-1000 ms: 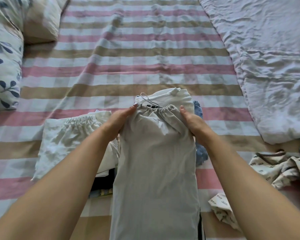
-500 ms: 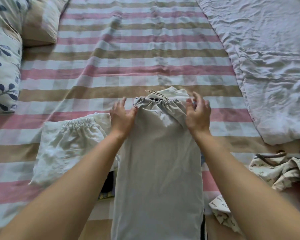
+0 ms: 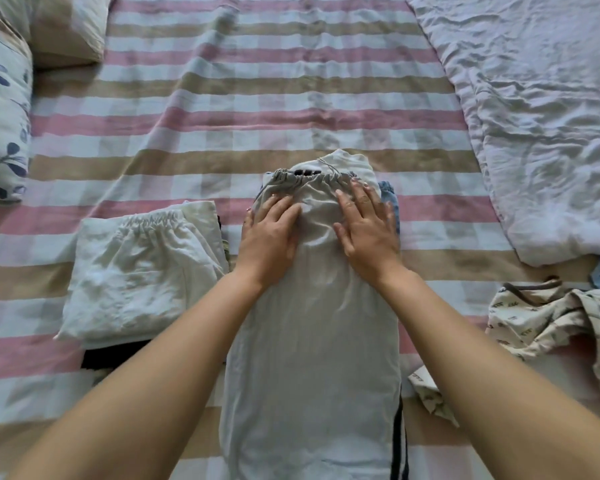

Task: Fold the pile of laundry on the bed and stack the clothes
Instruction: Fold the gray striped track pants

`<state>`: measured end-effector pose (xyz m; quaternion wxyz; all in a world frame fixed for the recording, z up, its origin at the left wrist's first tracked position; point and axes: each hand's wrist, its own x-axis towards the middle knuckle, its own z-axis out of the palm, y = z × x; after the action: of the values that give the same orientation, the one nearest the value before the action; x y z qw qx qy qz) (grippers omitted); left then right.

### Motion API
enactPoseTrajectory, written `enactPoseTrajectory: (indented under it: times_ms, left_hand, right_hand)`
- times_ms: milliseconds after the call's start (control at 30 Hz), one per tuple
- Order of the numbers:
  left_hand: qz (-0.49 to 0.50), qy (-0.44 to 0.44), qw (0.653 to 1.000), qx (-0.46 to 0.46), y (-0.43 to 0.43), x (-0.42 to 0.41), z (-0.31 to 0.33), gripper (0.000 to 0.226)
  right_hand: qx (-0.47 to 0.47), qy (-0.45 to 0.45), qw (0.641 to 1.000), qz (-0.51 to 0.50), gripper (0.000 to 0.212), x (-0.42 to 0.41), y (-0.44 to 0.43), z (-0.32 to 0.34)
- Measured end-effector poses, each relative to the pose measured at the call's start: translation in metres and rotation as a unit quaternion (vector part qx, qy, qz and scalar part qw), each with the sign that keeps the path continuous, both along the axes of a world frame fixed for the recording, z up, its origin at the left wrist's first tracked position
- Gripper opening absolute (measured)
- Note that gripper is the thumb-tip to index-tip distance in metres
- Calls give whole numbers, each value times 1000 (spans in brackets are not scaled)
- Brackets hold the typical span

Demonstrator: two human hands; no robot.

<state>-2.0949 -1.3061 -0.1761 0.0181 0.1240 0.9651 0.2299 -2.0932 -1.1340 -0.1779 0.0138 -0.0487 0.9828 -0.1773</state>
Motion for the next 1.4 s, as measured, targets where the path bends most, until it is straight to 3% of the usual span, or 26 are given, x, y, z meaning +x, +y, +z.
enactPoseTrajectory:
  times_ms: [100, 167, 400, 567, 733, 933, 1133, 1400]
  left_hand:
    - [-36, 100, 990, 96, -8, 52, 14, 36]
    - [-45, 103, 985, 129, -14, 102, 17, 29]
    - [-31, -41, 982, 181, -37, 300, -18, 22]
    - [-64, -88, 980, 164, -54, 388, -46, 28]
    - [-150, -51, 984, 86, -72, 425, -75, 35]
    - [-190, 30, 980, -40, -74, 434, -95, 43]
    - [-158, 56, 985, -30, -67, 430, -88, 21]
    - [-217, -26, 976, -12, -74, 478, -71, 25]
  right_hand:
    - [-90, 124, 988, 2, 42, 60, -4, 13]
    - [-126, 148, 981, 13, 34, 115, -7, 13]
    - [-214, -7, 976, 45, 18, 310, -2, -16]
    - [-220, -95, 969, 58, 16, 387, 8, -41]
    - [-164, -55, 978, 116, 26, 428, 21, -63]
    - [18, -64, 973, 223, 67, 457, 37, -81]
    - [18, -7, 982, 185, 50, 448, 34, -69]
    - [-28, -29, 973, 225, 34, 474, 44, -48]
